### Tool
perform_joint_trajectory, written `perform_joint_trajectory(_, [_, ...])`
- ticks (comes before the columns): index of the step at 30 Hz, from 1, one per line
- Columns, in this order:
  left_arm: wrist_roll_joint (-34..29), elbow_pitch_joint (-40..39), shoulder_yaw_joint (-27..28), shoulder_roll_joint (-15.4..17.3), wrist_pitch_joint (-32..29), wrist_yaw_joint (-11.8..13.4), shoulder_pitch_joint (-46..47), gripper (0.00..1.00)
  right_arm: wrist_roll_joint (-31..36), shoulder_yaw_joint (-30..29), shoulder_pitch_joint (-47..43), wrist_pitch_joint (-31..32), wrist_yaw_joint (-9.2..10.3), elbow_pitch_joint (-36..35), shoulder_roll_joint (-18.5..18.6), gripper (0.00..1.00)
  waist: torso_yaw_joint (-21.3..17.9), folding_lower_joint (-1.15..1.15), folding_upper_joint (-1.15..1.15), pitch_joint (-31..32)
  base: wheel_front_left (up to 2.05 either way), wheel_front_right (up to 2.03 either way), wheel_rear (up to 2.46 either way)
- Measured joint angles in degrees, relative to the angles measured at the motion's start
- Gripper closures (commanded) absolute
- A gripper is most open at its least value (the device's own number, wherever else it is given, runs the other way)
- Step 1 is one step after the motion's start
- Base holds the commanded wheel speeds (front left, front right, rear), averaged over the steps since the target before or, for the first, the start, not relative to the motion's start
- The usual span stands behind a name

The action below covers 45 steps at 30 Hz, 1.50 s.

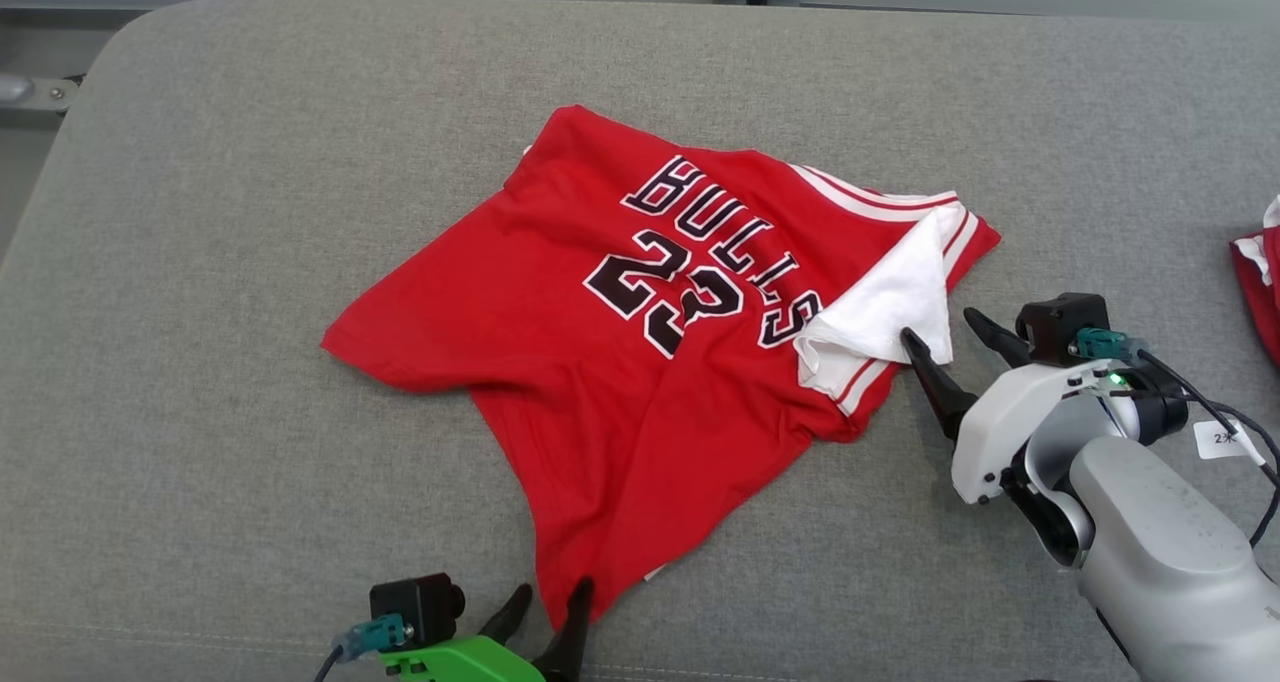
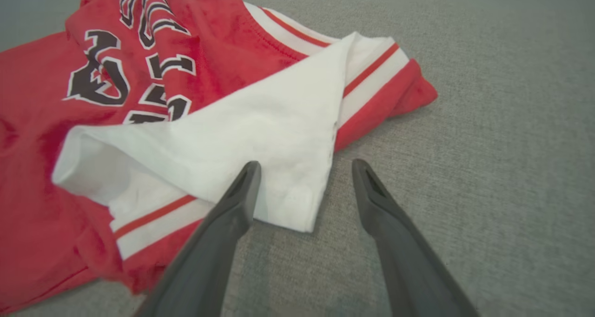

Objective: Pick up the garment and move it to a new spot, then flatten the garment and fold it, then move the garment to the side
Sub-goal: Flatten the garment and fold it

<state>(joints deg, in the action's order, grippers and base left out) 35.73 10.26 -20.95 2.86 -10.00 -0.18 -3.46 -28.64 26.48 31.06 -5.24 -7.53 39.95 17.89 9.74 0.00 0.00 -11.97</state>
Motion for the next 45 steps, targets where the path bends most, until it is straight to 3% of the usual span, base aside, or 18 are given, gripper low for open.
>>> perform_joint_trajectory(12, [0.1,2.3,-0.5,0.1,0.4,-0.1,0.6,0.0,-4.9,4.8,0.9,-1.3,0.0,1.4,1.3,0.0,-0.3,0.0,0.0,0.2,0.0,0.0,0.0])
perform_joint_trajectory(15, [0.8,2.7,-1.3,0.1,-0.6,-0.9,0.8,0.0,-6.3,6.0,1.3,-1.4,0.0,1.8,1.6,0.18,-0.4,0.0,0.0,0.0,0.0,0.0,0.0])
perform_joint_trajectory(16, [1.1,2.8,-1.4,0.1,-0.6,-1.1,0.9,0.0,-6.7,6.3,1.4,-1.4,0.0,1.9,1.7,0.32,-0.4,0.0,0.0,0.0,0.0,0.0,0.0])
perform_joint_trajectory(17, [1.5,3.0,-1.4,0.1,-0.6,-1.3,0.9,0.06,-7.1,6.6,1.5,-1.4,0.0,1.9,1.7,0.47,-0.5,0.0,0.0,0.0,0.0,0.0,0.0])
perform_joint_trajectory(19, [2.1,3.5,-1.2,0.1,-0.4,-1.3,1.2,0.24,-8.0,7.1,1.7,-1.4,0.0,2.0,1.8,0.57,-0.6,0.0,0.0,0.1,0.0,0.0,0.0])
perform_joint_trajectory(20, [2.1,3.9,-1.3,0.1,0.0,-1.2,1.3,0.62,-8.6,7.4,1.9,-1.4,0.0,2.0,1.9,0.75,-0.7,0.0,0.0,0.1,0.0,0.0,0.0])
perform_joint_trajectory(21, [2.2,4.1,-1.2,0.1,0.2,-1.3,1.5,1.0,-9.3,7.5,2.1,-1.6,0.0,1.8,2.1,1.0,-0.8,0.0,0.0,0.1,0.0,0.0,0.0])
perform_joint_trajectory(26, [4.2,3.8,-0.3,0.2,1.1,-2.8,2.7,1.0,-13.8,8.2,2.5,-2.7,0.0,-1.0,3.8,1.0,-1.6,0.0,0.0,0.8,0.0,0.0,0.0])
perform_joint_trajectory(30, [7.3,-2.8,2.3,1.1,1.5,-3.8,3.0,1.0,-19.9,5.3,2.2,-4.0,0.0,-8.7,7.2,1.0,-2.2,0.0,0.0,1.5,0.0,0.0,0.0])
perform_joint_trajectory(38, [10.6,-25.0,9.0,7.7,-2.7,-2.8,5.5,1.0,-27.0,-7.8,2.2,-2.9,0.02,-28.3,17.2,1.0,-5.5,0.0,0.0,0.8,0.0,0.0,0.0])
perform_joint_trajectory(45, [12.3,-34.8,11.2,13.2,-12.9,-2.0,21.0,1.0,-28.3,-20.9,6.1,5.1,0.04,-39.5,18.9,1.0,-6.8,0.0,0.0,-2.9,0.0,0.0,0.0])
